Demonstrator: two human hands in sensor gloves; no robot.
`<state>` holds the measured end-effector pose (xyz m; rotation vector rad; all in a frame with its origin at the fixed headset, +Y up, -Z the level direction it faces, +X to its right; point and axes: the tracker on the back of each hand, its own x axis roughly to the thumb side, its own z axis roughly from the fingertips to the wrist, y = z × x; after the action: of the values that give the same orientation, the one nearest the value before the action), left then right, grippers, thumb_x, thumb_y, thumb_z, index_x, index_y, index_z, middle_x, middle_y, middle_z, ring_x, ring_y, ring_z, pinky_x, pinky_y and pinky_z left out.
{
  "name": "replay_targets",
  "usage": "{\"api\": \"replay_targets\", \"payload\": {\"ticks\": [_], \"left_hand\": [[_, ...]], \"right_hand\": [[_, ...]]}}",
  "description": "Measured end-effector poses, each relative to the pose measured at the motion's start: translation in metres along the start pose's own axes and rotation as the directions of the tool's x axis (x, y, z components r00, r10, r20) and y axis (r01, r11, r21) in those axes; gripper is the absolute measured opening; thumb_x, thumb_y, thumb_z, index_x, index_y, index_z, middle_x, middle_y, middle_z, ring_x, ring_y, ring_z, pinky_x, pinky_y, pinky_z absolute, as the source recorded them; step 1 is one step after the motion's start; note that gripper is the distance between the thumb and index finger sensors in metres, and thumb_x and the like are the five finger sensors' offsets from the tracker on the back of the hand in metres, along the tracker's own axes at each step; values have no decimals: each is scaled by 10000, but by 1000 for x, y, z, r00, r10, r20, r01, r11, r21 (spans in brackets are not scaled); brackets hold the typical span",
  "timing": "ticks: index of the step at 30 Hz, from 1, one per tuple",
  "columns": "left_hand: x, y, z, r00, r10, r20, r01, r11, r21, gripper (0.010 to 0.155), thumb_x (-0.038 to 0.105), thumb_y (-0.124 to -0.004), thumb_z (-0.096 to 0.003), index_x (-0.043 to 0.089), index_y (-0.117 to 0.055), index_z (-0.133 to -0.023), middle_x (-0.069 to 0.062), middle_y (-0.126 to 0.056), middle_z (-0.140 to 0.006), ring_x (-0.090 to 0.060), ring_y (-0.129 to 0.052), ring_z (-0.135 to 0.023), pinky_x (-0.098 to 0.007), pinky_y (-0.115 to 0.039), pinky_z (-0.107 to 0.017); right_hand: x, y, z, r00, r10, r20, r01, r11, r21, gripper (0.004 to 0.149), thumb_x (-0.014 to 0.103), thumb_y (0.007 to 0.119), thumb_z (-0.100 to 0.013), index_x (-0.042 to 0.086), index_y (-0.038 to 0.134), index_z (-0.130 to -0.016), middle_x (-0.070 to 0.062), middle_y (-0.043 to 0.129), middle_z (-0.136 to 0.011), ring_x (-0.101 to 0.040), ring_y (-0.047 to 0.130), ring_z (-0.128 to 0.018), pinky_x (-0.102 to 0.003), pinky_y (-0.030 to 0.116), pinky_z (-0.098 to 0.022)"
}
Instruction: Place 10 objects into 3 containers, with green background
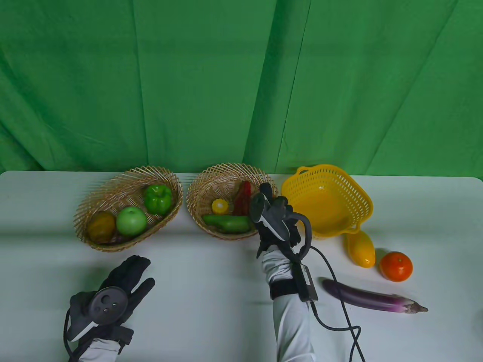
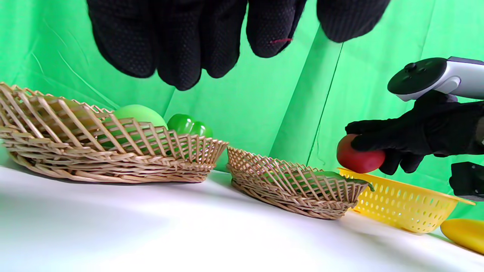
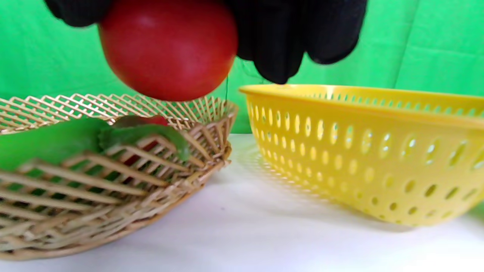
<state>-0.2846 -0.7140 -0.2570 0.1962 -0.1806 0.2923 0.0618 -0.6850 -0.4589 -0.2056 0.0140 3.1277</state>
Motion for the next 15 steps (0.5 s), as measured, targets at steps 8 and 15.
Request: {"api": "replay_targets", "payload": {"ticks": [8,15], "left_hand": [[-2,-1,0,1000,-1,-14,0,1000,-9,623,580,-623,-558,286,-605,-1107,-134,-743,-1112,-365,-856,-956,-533,-757,-631],[-3,-2,-1,1000,4,-14,-5,1000,-13,623,580,-623,-558,286,-604,-1107,-131,-743,-1113,-365,-855,-957,-533,-756,-631]], "right_hand": [[-1,2,3,999,-24,33,24,1000,4,776,630,603,-528,362,244,-1161,-200,481,-1204,-469,671,-986,-621,598,-720],[-11,-8,23,994,-34,99,39,998,-47,739,611,592,-541,317,322,-1164,-193,526,-1186,-468,676,-982,-626,595,-717]]}}
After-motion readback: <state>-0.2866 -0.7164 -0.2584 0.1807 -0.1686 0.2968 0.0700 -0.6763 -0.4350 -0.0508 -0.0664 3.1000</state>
